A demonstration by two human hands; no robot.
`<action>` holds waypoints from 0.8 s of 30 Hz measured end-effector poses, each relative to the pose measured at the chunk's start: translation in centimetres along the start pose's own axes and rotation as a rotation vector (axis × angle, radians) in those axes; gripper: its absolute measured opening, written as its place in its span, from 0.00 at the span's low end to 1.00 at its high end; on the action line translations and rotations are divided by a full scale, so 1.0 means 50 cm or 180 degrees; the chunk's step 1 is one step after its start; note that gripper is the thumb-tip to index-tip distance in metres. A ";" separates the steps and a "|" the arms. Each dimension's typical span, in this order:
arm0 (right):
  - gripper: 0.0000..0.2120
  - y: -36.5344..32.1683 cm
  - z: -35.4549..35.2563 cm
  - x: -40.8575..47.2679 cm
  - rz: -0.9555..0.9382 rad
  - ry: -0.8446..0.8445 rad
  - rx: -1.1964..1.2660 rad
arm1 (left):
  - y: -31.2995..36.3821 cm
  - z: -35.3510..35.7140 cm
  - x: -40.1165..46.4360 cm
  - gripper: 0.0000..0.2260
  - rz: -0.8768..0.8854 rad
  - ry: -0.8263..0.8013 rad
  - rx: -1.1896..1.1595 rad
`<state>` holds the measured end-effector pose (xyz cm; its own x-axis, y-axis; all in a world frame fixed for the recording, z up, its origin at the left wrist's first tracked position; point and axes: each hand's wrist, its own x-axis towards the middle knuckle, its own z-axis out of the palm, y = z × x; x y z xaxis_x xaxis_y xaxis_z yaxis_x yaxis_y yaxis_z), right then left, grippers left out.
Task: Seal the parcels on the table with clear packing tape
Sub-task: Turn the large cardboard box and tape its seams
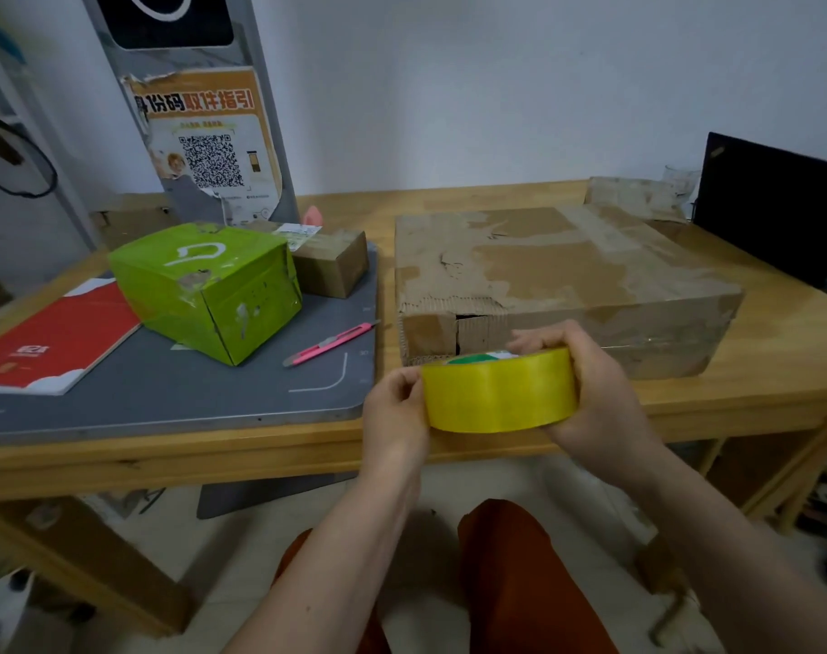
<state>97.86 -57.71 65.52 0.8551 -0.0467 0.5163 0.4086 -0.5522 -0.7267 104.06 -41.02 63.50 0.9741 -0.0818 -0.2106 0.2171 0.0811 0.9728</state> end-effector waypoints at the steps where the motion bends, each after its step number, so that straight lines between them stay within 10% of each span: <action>1: 0.27 0.000 0.000 0.000 -0.0018 0.0000 -0.0071 | -0.004 -0.002 0.000 0.12 0.0012 0.0035 -0.0025; 14: 0.31 0.020 0.014 -0.013 0.0057 -0.0271 -0.0809 | -0.011 -0.025 0.027 0.06 0.0571 0.0395 0.0401; 24: 0.27 -0.053 0.013 -0.014 0.0523 -0.1875 -0.0483 | 0.026 -0.053 0.047 0.09 0.1015 -0.0450 0.1197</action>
<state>96.38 -55.68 66.79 0.9528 0.3014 0.0358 0.2440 -0.6907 -0.6807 106.78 -38.46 63.99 0.9646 -0.2470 0.0920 -0.1522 -0.2370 0.9595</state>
